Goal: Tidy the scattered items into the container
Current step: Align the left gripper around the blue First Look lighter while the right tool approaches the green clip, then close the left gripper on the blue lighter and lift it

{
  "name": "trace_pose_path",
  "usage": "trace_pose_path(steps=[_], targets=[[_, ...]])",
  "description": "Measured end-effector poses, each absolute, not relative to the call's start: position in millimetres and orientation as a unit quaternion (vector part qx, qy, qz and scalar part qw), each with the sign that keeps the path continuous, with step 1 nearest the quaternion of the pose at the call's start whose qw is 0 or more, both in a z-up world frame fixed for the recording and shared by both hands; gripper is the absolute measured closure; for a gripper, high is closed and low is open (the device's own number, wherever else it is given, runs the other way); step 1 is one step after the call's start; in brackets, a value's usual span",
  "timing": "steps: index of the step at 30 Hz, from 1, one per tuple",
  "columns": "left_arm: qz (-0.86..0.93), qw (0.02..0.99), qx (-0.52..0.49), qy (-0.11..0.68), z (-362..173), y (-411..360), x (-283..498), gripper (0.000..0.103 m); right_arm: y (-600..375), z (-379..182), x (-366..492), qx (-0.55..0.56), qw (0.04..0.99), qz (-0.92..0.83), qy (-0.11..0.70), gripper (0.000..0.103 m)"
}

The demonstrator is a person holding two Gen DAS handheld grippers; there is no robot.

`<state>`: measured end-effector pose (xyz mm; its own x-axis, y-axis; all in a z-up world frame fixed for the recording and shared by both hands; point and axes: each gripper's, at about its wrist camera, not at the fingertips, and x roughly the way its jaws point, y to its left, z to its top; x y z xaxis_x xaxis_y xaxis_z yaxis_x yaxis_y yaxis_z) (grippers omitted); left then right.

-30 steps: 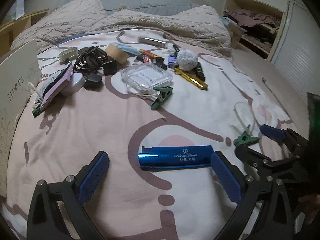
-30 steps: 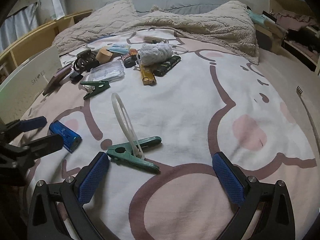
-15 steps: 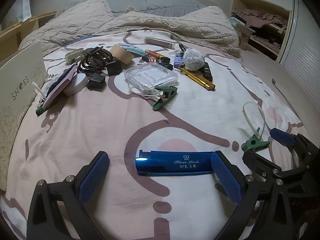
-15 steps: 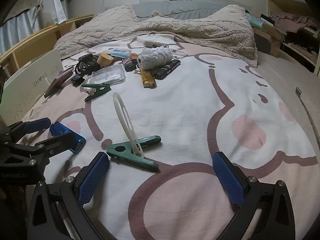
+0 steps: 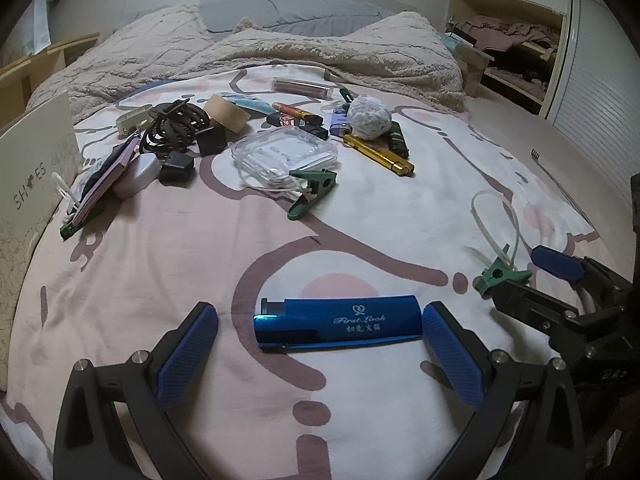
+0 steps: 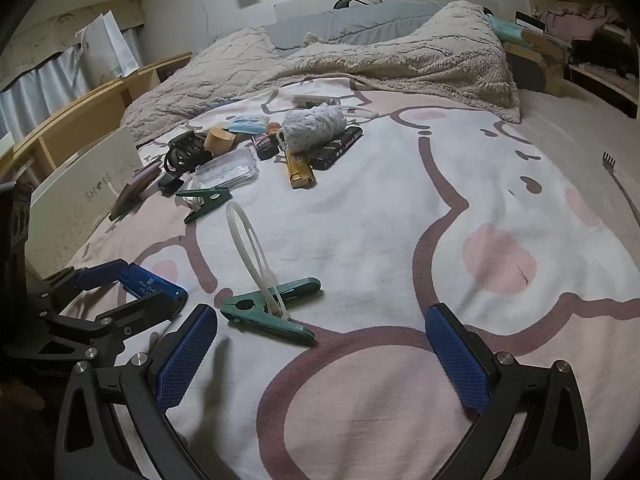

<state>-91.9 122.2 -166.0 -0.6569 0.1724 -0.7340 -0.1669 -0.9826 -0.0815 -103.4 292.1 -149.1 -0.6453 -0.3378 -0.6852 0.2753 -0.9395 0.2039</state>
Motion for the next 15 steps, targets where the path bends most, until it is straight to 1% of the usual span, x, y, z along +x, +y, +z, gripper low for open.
trace_pose_path(steps=[7, 12, 15], targets=[[0.912, 0.093, -0.400, -0.005, -166, 120, -90, 0.000, 290, -150, -104, 0.386, 0.165, -0.907, -0.033, 0.000], [0.912, 0.102, -0.396, -0.017, -165, 114, -88, 0.007, 289, -150, -104, 0.386, 0.164, -0.907, -0.031, 0.000], [0.910, 0.107, -0.400, -0.023, -163, 107, -89, 0.009, 290, -150, -104, 0.387, 0.164, -0.907, -0.030, 0.000]])
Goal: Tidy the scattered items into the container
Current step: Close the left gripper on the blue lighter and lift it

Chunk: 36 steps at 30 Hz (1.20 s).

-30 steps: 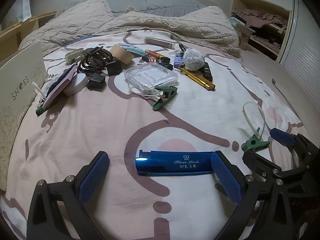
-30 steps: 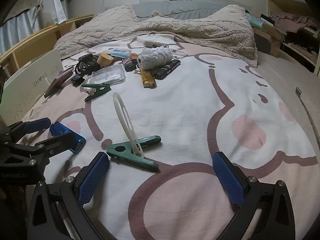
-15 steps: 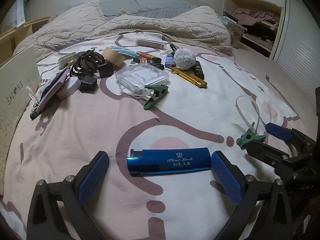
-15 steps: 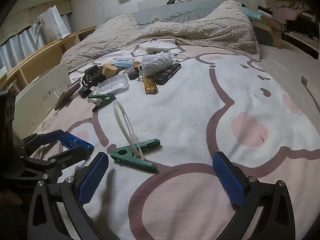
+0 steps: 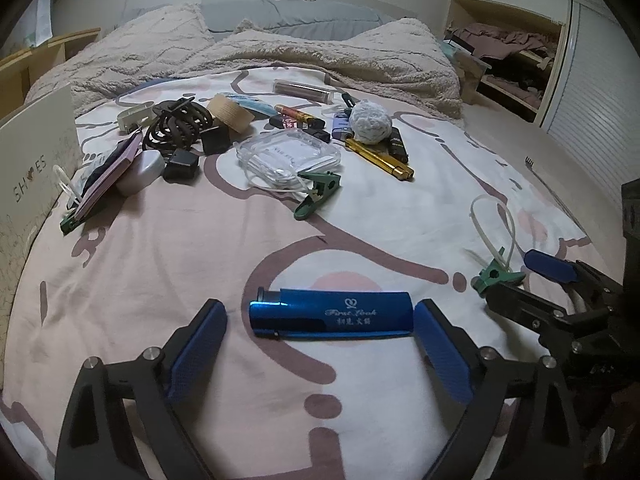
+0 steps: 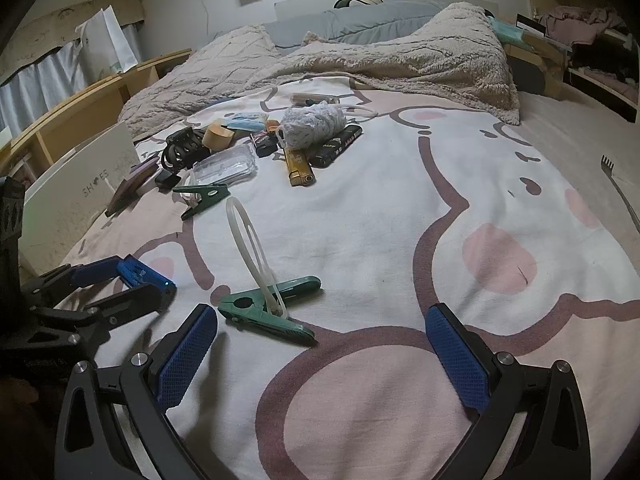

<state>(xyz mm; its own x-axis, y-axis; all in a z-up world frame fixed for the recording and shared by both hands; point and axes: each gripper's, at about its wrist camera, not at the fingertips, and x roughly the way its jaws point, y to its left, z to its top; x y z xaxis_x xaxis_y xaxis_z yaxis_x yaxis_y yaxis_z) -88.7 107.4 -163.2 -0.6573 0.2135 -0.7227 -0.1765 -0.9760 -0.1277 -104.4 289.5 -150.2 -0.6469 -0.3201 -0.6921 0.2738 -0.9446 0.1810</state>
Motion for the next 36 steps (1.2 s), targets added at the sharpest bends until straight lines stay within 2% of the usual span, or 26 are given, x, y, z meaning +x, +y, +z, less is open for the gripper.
trace_pose_path(steps=[5, 8, 14, 19, 23, 26, 28, 33, 36], targets=[[0.907, 0.109, -0.404, -0.041, -161, 91, -88, 0.011, 291, -150, -104, 0.387, 0.165, -0.907, -0.033, 0.000], [0.905, 0.122, -0.407, -0.024, -160, 91, -86, 0.011, 291, -150, -104, 0.387, 0.165, -0.906, -0.034, 0.000], [0.896, 0.139, -0.421, 0.008, -156, 99, -86, 0.005, 291, -150, -104, 0.387, 0.166, -0.907, -0.034, 0.000], [0.892, 0.156, -0.424, 0.015, -156, 115, -90, 0.004, 292, -151, -104, 0.387, 0.168, -0.906, -0.037, 0.000], [0.895, 0.131, -0.424, 0.042, -162, 124, -96, 0.003, 293, -150, -104, 0.385, 0.172, -0.906, -0.045, 0.000], [0.897, 0.124, -0.423, 0.029, -162, 118, -98, 0.003, 293, -150, -104, 0.384, 0.172, -0.906, -0.045, 0.000], [0.897, 0.122, -0.424, 0.021, -161, 112, -100, 0.005, 292, -150, -104, 0.385, 0.170, -0.906, -0.042, 0.000], [0.894, 0.130, -0.427, 0.022, -159, 105, -102, 0.020, 287, -151, -104, 0.389, 0.161, -0.907, -0.027, 0.000], [0.892, 0.138, -0.430, 0.030, -157, 100, -100, 0.020, 284, -151, -105, 0.392, 0.153, -0.907, -0.014, 0.000]])
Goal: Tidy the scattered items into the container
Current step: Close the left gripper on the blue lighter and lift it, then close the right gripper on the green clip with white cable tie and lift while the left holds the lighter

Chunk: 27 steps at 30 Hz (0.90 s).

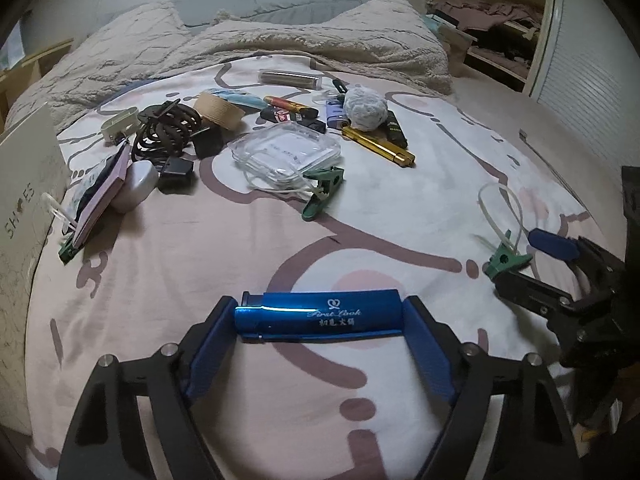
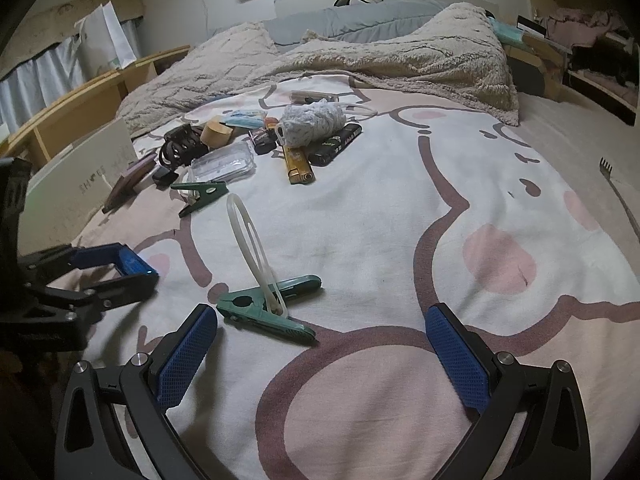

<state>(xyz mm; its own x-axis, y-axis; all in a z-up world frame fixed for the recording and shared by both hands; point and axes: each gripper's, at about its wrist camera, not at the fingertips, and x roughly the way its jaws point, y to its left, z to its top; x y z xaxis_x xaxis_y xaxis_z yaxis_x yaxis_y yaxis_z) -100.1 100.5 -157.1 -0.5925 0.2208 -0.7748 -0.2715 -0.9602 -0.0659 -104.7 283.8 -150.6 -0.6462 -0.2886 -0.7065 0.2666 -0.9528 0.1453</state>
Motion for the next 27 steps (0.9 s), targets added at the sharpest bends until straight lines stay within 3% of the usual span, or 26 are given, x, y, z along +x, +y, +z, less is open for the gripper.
trace_pose_path(steps=[10, 21, 27], targets=[[0.894, 0.102, -0.430, 0.079, -153, 57, -95, 0.020, 273, -151, -108, 0.411, 0.129, -0.902, 0.030, 0.000], [0.894, 0.107, -0.428, 0.077, -161, 31, -96, 0.019, 270, -150, -107, 0.412, 0.125, -0.901, 0.044, 0.000], [0.900, 0.106, -0.418, 0.067, -166, 29, -95, 0.013, 257, -139, -98, 0.383, 0.136, -0.912, 0.060, 0.000]])
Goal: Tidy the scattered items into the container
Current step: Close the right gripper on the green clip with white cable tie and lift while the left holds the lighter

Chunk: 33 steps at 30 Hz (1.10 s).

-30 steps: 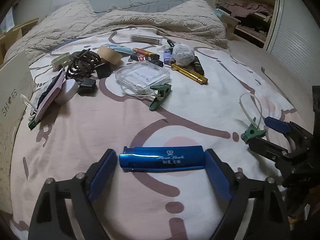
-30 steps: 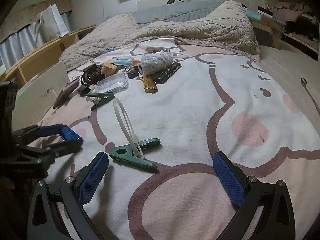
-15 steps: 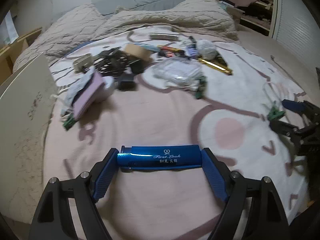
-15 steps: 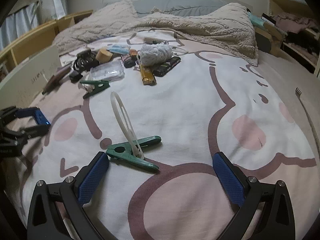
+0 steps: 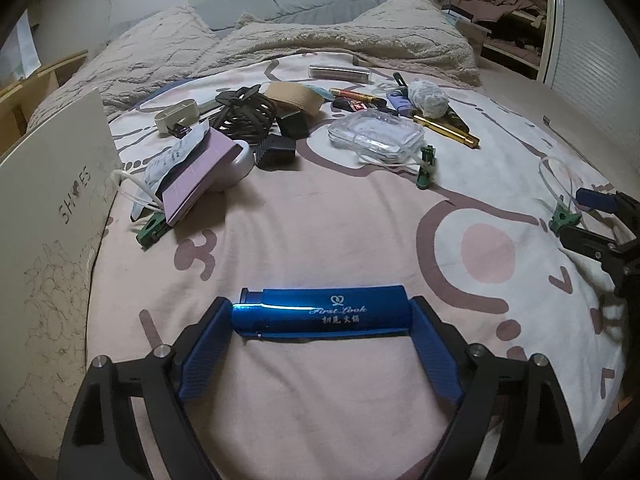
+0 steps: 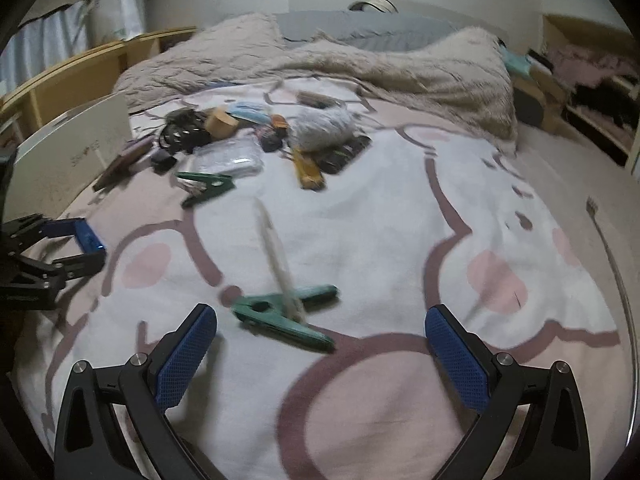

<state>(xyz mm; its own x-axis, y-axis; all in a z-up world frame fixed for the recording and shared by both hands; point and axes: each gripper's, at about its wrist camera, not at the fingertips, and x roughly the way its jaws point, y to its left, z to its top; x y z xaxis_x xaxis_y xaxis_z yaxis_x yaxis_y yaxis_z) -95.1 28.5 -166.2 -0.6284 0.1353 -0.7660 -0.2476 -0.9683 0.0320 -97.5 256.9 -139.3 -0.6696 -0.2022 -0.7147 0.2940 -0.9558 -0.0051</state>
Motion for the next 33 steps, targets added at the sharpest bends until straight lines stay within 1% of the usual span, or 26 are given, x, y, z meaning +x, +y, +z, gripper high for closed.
trace_pose_path(steps=[3, 4, 5, 7, 8, 11, 13, 14, 16, 17, 19, 21, 33], targets=[[0.900, 0.107, -0.419, 0.063, -167, 27, -96, 0.012, 252, -140, -102, 0.394, 0.130, -0.908, 0.066, 0.000], [0.899, 0.108, -0.419, 0.062, -168, 27, -96, 0.012, 253, -139, -104, 0.395, 0.129, -0.908, 0.059, 0.002], [0.899, 0.108, -0.420, 0.062, -168, 27, -96, 0.011, 254, -137, -104, 0.394, 0.129, -0.909, 0.051, 0.005], [0.899, 0.108, -0.421, 0.061, -169, 27, -96, 0.011, 253, -135, -106, 0.394, 0.124, -0.909, 0.049, 0.026], [0.898, 0.108, -0.421, 0.061, -170, 26, -97, 0.011, 251, -136, -107, 0.398, 0.121, -0.908, 0.052, 0.027], [0.897, 0.112, -0.424, 0.053, -170, 24, -97, 0.010, 246, -140, -107, 0.402, 0.120, -0.905, 0.068, 0.028], [0.899, 0.112, -0.421, 0.047, -169, 23, -96, 0.010, 243, -140, -105, 0.402, 0.129, -0.904, 0.075, 0.035], [0.900, 0.111, -0.419, 0.048, -169, 24, -95, 0.010, 242, -140, -105, 0.403, 0.132, -0.903, 0.077, 0.037], [0.902, 0.109, -0.415, 0.051, -169, 24, -94, 0.010, 240, -140, -104, 0.403, 0.139, -0.901, 0.079, 0.045], [0.903, 0.109, -0.414, 0.050, -169, 24, -94, 0.010, 240, -140, -103, 0.403, 0.142, -0.901, 0.080, 0.047], [0.904, 0.110, -0.411, 0.048, -169, 24, -93, 0.012, 239, -140, -102, 0.402, 0.142, -0.901, 0.081, 0.048], [0.906, 0.114, -0.405, 0.048, -168, 24, -91, 0.020, 239, -140, -102, 0.402, 0.143, -0.901, 0.079, 0.048], [0.908, 0.113, -0.399, 0.054, -167, 26, -90, 0.020, 243, -142, -97, 0.401, 0.148, -0.902, 0.060, 0.048]])
